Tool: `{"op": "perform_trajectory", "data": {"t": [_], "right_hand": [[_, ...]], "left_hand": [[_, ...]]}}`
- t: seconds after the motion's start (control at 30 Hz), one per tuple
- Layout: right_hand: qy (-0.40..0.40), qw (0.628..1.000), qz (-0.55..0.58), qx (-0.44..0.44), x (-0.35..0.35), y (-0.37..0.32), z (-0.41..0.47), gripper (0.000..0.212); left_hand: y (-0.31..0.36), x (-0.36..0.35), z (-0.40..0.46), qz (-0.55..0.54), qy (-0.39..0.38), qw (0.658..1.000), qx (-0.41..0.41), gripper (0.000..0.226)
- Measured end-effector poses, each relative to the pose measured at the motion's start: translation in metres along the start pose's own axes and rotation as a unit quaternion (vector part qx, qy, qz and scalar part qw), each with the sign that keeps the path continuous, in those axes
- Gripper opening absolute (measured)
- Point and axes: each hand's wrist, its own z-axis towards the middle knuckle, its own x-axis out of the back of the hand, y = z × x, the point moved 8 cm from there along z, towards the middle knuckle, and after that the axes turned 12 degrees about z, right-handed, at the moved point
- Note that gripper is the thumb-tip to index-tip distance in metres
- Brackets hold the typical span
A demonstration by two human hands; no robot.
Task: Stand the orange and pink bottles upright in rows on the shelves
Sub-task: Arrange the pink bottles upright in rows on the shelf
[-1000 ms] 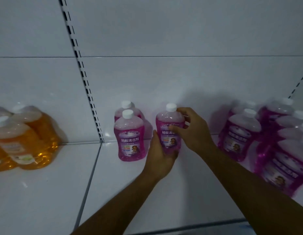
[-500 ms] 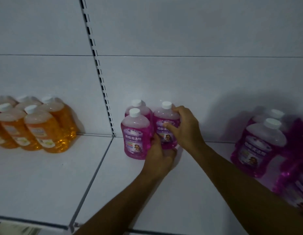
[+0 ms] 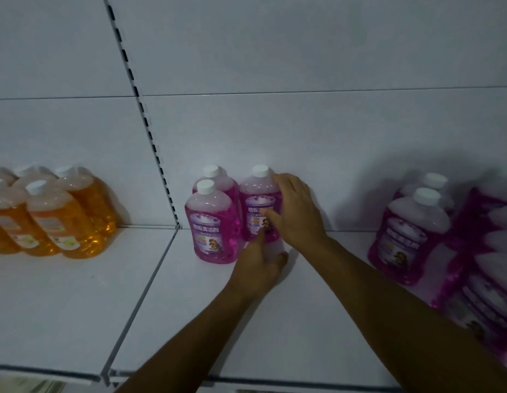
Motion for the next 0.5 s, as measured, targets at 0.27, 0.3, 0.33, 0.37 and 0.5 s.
{"op": "perform_trajectory", "data": {"t": [0.27, 0.3, 0.33, 0.37, 0.5], "right_hand": [[0.099, 0.992, -0.074, -0.032, 0.095, 0.007, -0.05, 0.063], [0.119, 0.989, -0.084, -0.032, 0.109, 0.007, -0.057, 0.062], [0.141, 0.985, -0.097, -0.034, 0.124, 0.007, -0.064, 0.062], [0.166, 0.978, -0.117, -0.034, 0.138, 0.007, -0.071, 0.062], [0.23, 0.948, -0.207, -0.071, 0.179, 0.018, -0.093, 0.067]], "left_hand": [[0.05, -0.058, 0.021, 0.022, -0.094, 0.994, -0.053, 0.063], [0.056, -0.068, 0.023, 0.019, -0.111, 0.992, -0.054, 0.065], [0.063, -0.079, 0.024, 0.013, -0.125, 0.99, -0.061, 0.066], [0.07, -0.089, 0.025, 0.008, -0.138, 0.988, -0.071, 0.068], [0.095, -0.12, 0.022, -0.012, -0.186, 0.978, -0.099, 0.074]]}}
